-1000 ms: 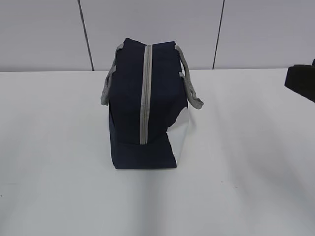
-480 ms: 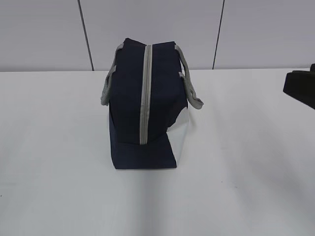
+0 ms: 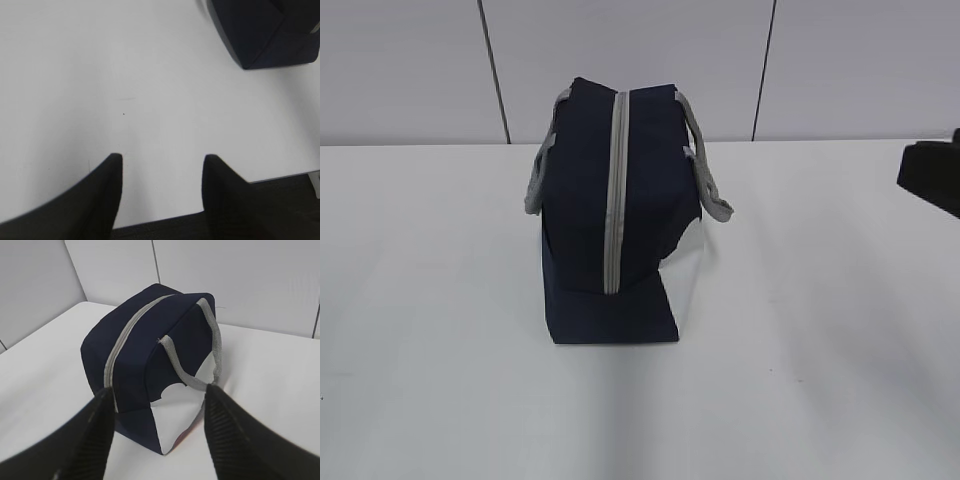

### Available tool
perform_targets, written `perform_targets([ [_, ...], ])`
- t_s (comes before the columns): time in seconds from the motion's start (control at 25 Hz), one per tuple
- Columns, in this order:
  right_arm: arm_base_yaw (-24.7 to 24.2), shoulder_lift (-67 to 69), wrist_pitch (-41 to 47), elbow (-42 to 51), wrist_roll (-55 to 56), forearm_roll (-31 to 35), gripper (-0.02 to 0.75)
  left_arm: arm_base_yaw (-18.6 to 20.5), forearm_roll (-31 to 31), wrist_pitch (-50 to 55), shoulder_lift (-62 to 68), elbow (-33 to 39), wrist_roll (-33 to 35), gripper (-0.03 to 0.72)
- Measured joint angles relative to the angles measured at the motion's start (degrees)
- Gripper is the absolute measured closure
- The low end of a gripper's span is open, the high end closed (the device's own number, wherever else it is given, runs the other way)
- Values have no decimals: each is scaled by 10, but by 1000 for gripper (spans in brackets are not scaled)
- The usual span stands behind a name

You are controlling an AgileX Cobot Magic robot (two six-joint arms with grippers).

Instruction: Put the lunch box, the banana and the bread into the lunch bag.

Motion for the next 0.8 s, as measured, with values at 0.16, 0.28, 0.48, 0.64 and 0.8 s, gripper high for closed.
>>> perform_targets([
  [0.16, 0, 0, 36, 0, 1, 0, 313, 0, 0, 0, 0, 0, 0, 323],
  [0.28, 0, 0, 75, 0, 1, 0, 313, 0, 0, 0, 0, 0, 0, 333],
  [0.48, 0, 0, 173, 0, 4, 7, 313, 0, 0, 0, 0, 0, 0, 353],
  [0.64, 8, 8, 211, 15, 6, 11, 313, 0, 0, 0, 0, 0, 0, 377],
  [0.8, 34, 20, 215, 43, 6, 11, 313, 0, 0, 0, 0, 0, 0, 398],
])
